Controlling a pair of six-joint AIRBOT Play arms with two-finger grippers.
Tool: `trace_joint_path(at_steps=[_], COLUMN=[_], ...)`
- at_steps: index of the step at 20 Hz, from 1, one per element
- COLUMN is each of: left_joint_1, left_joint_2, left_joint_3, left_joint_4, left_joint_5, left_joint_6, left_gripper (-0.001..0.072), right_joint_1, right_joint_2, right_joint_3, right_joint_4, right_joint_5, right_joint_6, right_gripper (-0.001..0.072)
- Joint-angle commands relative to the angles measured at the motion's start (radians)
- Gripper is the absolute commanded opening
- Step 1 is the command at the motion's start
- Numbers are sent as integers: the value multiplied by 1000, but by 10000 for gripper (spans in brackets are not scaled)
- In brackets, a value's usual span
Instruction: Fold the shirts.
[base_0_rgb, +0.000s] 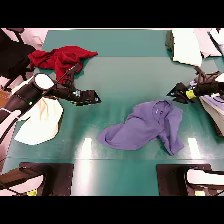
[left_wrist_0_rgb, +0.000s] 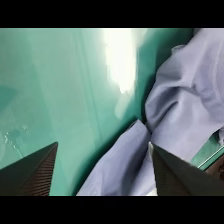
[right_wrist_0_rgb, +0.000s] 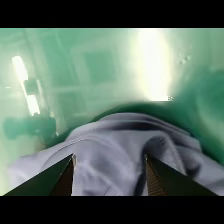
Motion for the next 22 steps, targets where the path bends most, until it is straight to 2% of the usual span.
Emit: trace_joint_path(at_steps=[1,5,7,8,9,10,15,16,19,21,22], left_joint_1=[-1,-1,-1,-1,-1,-1,-1,-1,-24,-106,-158], left_joint_2=[-1,-1,-1,-1,-1,-5,-105,-141,-250,-277,-277], left_joint_3=[0,0,0,-1,-4,-7,-7,-7,-7,-6,-6], left_joint_4=[0,1,1,1,1,9,16,-9,-137,-131,-130], left_joint_5=[0,9,15,13,13,11,-31,-60,-243,-262,-245], left_joint_6=[0,0,0,7,29,35,34,41,155,184,184], left_gripper=[658,658,658,658,658,658,658,658,656,607,607], right_joint_1=[1,39,58,70,80,84,182,207,238,237,237], right_joint_2=[-82,-101,-101,-101,-98,-87,77,113,167,167,167], right_joint_3=[30,30,30,31,32,31,32,32,31,29,30], right_joint_4=[-4,32,126,170,222,280,480,483,455,453,455], right_joint_5=[27,9,-58,-89,-110,-125,-185,-206,-249,-227,-222], right_joint_6=[25,25,-3,-20,-49,-99,-241,-244,-224,-224,-224], right_gripper=[502,486,252,173,57,23,21,21,21,21,21])
